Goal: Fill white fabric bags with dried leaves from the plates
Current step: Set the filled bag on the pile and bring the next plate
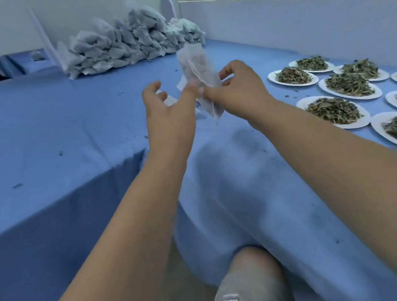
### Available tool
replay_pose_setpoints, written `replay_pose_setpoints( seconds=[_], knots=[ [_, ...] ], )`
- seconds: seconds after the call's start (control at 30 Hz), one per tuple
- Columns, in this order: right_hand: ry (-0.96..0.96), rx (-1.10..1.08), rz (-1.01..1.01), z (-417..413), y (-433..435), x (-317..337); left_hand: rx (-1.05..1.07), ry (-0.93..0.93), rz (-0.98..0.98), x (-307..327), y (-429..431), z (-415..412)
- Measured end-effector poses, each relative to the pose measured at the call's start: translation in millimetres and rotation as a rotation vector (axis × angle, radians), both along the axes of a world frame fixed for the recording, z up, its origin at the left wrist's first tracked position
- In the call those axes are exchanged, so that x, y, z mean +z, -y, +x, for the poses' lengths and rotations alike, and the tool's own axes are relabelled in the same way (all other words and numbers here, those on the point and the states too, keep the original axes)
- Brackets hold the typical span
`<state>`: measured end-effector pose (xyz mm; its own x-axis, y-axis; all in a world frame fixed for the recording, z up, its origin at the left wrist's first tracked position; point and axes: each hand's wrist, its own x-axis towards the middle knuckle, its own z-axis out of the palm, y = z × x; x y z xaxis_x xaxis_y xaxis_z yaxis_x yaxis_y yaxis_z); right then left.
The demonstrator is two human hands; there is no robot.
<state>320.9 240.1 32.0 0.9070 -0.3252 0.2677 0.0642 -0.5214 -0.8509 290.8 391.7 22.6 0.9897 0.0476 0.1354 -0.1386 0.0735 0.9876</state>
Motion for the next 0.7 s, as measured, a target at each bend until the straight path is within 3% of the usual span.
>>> replay_pose_setpoints(
  seconds=[0.1,0.33,0.57,0.7],
  knots=[
    [0.046,-0.078,-0.163,59.1,-9.7,1.4,0.117,-0.03,-0.092,-14.0,-6.4,15.6],
    [-0.12,-0.062,-0.518,132.9,-18.9,-36.9,0.123,0.053,0.012,-28.6,-6.4,44.5],
    [-0.021,-0.136,-0.46,116.0,6.6,-35.3,0.099,0.115,0.119,-25.7,30.8,44.3],
    [0.06,-0.217,-0.479,67.6,55.0,-25.3,-0.03,0.117,0.158,-23.7,78.3,31.4]
  ],
)
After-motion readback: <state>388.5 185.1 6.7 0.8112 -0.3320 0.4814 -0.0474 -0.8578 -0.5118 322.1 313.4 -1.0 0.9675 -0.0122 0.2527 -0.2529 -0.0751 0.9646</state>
